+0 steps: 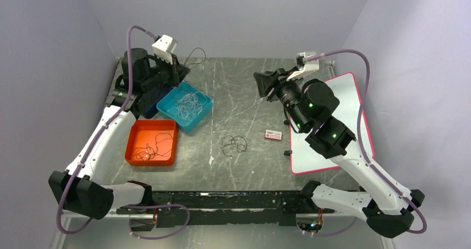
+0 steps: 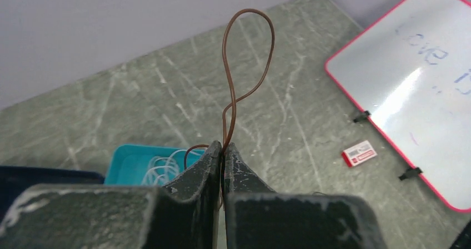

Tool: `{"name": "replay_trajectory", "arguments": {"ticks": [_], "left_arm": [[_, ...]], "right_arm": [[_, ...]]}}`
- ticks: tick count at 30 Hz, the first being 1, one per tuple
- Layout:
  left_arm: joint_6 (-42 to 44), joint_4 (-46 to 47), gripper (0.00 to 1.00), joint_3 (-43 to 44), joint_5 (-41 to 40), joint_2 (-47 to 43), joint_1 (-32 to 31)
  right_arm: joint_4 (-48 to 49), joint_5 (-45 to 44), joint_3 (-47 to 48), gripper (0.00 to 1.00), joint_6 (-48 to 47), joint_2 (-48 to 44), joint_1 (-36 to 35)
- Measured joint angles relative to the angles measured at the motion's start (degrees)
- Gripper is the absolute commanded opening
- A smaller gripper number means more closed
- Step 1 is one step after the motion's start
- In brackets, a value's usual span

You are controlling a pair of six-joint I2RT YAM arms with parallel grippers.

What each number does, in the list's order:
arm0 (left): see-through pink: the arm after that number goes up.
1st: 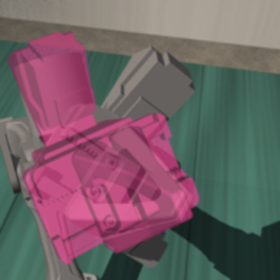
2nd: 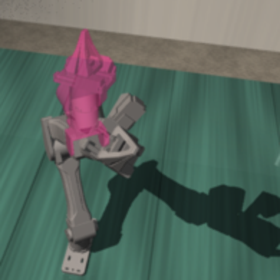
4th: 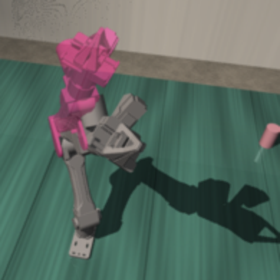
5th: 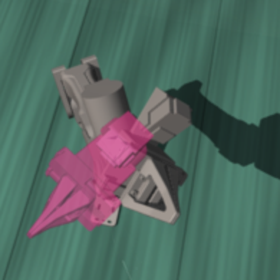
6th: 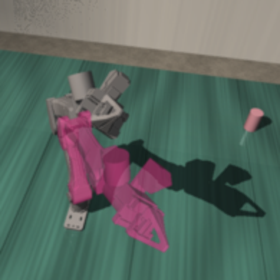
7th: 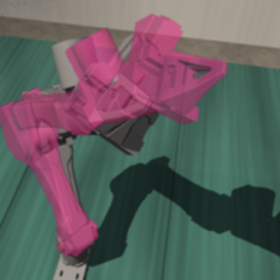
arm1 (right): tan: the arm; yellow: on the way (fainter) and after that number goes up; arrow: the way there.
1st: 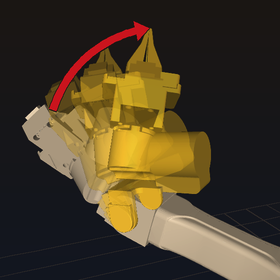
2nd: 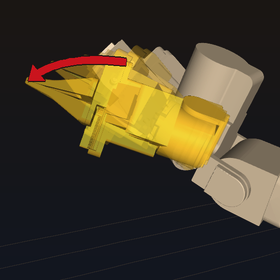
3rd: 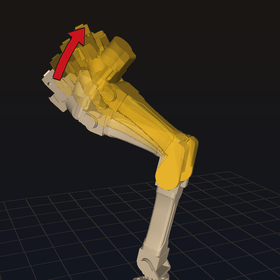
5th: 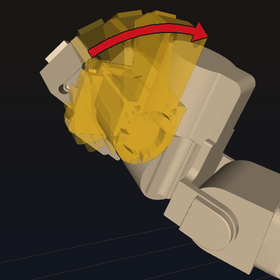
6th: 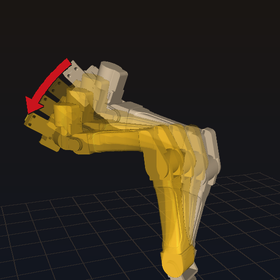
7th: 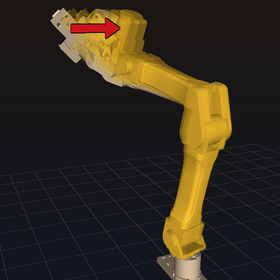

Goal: Untangle the cables

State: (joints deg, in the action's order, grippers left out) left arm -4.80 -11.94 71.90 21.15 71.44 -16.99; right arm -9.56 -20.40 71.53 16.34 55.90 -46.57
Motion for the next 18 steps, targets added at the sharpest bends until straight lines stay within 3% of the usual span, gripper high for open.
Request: {"name": "replay_trajectory", "arguments": {"ticks": [9,18], "left_arm": [[4.04,-4.07,0.07,2.84,-3.17,0.59,11.43],[5.29,-3.10,0.07,4.74,-6.47,7.30,19.96]], "right_arm": [[-0.79,0.07,-2.93,0.45,-0.72,-0.59,0.00],[-1.64,0.72,-5.84,0.45,-0.74,-1.95,0.00]]}}
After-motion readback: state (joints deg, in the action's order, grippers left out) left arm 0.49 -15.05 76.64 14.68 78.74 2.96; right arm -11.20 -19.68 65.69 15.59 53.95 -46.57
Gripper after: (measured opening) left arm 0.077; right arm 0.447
